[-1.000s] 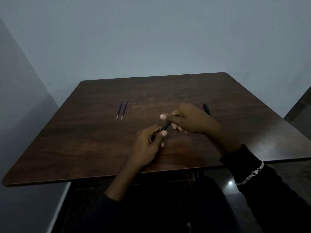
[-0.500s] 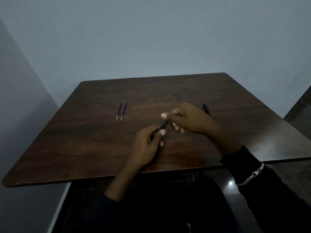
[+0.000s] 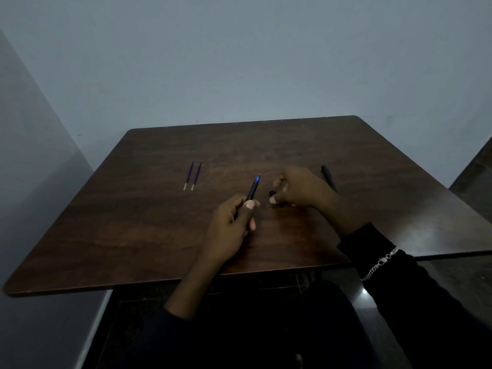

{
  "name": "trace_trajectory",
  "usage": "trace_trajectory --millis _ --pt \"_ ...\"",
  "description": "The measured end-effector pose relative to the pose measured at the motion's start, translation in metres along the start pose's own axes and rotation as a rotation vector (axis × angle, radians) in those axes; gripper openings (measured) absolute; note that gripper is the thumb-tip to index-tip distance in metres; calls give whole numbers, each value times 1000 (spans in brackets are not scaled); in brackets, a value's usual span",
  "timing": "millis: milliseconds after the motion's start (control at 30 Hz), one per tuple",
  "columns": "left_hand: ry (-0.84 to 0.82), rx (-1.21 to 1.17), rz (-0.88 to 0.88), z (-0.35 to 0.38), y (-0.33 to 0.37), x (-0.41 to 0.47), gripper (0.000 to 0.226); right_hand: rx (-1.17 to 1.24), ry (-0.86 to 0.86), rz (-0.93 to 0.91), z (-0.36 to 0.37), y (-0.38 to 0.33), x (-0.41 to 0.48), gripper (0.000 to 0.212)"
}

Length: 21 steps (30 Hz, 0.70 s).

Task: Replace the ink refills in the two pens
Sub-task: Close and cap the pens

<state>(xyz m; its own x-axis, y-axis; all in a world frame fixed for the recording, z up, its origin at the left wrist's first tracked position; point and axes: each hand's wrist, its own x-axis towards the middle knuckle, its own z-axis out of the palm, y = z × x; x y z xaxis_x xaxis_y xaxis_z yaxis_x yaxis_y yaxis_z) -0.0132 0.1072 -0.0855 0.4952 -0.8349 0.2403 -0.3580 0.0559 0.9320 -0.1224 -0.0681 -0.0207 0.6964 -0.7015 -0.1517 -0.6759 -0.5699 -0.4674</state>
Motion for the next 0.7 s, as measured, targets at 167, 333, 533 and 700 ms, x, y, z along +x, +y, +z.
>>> trace_trajectory --millis 167,333,533,700 --pt "-7 -15 -3 0 -1 0 23 -76 -62 -5 0 -12 5 22" --pt "-1 -23 -10 2 -2 0 23 406 226 -87 -2 -4 2 20" --pt "-20 16 -25 1 -2 1 25 1471 110 -191 -3 -9 -17 20" --pt "-18 20 -8 1 0 0 25 1360 202 -214 9 -18 -24 22"
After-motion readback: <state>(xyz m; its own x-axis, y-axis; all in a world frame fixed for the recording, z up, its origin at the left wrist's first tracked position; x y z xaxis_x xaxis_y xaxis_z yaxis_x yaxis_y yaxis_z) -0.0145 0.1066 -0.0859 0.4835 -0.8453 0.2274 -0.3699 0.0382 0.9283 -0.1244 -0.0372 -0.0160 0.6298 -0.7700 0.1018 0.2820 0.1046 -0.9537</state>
